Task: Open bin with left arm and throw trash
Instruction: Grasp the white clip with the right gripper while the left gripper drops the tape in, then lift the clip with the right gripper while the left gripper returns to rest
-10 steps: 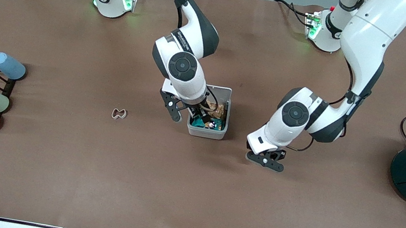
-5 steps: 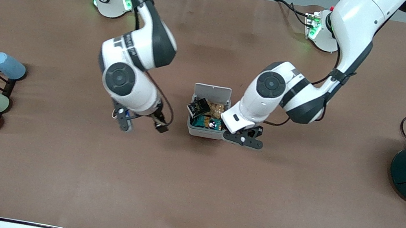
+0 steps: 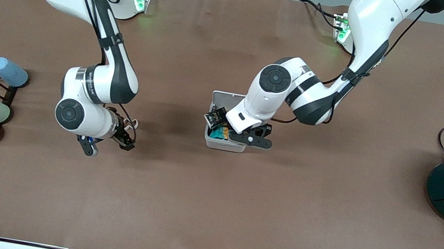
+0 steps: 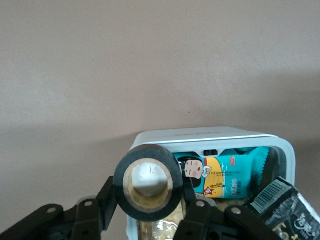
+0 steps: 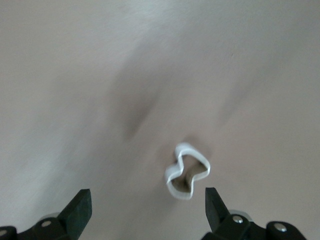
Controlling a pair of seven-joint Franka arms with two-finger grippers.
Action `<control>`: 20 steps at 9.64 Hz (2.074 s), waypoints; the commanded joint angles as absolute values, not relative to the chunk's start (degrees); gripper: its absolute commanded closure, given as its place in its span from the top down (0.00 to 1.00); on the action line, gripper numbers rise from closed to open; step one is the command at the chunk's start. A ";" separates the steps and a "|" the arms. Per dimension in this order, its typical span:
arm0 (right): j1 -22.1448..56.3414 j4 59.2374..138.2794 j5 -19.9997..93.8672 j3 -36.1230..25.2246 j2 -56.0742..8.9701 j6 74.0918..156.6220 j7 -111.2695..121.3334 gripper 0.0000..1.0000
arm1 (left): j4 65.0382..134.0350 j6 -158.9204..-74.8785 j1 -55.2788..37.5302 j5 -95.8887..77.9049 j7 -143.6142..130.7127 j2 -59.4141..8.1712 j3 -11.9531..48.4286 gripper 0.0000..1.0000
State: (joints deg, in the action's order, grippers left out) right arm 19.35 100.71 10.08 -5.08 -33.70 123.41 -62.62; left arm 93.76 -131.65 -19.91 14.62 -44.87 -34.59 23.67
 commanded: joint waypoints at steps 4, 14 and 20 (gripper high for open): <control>18.80 113.02 10.37 -3.43 -29.72 132.45 -66.70 1.00 | 92.37 -130.87 -20.66 14.94 -46.32 -35.60 23.38 0.90; 20.39 116.90 11.43 -3.43 -28.39 139.48 -71.80 0.02 | 90.70 -116.66 -8.38 14.24 -40.46 -24.02 23.82 1.00; 25.30 100.54 11.34 -3.43 -24.96 121.53 -79.66 0.00 | 88.09 -95.23 8.17 3.44 -10.66 -7.50 23.12 1.00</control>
